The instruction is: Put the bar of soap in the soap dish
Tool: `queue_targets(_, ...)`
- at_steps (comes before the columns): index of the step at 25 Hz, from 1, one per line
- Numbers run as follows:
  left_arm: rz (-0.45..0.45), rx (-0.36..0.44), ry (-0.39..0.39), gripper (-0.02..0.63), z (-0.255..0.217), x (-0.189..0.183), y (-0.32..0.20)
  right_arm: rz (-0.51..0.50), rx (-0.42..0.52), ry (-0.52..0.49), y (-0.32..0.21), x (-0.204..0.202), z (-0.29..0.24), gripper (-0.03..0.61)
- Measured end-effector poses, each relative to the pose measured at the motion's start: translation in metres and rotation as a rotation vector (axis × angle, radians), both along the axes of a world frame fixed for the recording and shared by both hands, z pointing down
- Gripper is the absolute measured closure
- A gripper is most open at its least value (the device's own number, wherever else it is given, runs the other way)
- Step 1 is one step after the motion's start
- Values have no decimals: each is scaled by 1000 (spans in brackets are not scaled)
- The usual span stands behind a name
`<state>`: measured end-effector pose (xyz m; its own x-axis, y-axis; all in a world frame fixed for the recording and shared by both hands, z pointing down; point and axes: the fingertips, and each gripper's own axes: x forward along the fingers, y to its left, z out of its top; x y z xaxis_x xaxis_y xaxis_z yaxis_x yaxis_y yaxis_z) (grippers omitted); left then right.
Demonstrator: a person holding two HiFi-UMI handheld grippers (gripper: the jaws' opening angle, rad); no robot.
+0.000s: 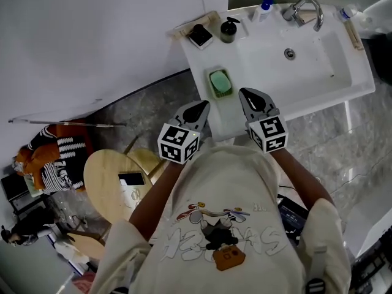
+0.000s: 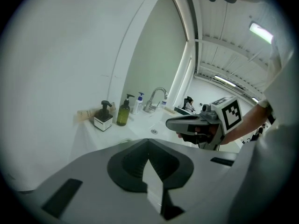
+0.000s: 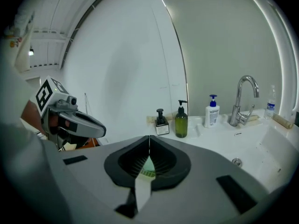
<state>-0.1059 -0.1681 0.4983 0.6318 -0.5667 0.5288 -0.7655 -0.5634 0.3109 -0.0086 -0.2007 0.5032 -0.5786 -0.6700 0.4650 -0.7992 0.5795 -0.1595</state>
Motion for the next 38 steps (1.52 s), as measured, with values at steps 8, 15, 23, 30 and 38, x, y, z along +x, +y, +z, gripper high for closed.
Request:
queue_targets(8, -8, 58, 58, 604, -40, -6, 18, -87, 49, -55, 10, -4, -41, 569)
queue_targets(15, 24, 39, 119, 604, -50, 7, 32, -78, -5, -119, 36, -8, -47, 569)
queue_targets(23, 14, 44, 128, 604, -67, 14, 49, -104, -20, -111, 63, -15, -58, 569)
queue_targets(30, -2, 70, 153, 604, -97, 10, 49, -72, -26, -167, 90, -24, -80, 569)
queue_targets(38, 29, 106, 168, 604, -123, 18, 71, -106, 59, -203, 104, -41, -122, 569)
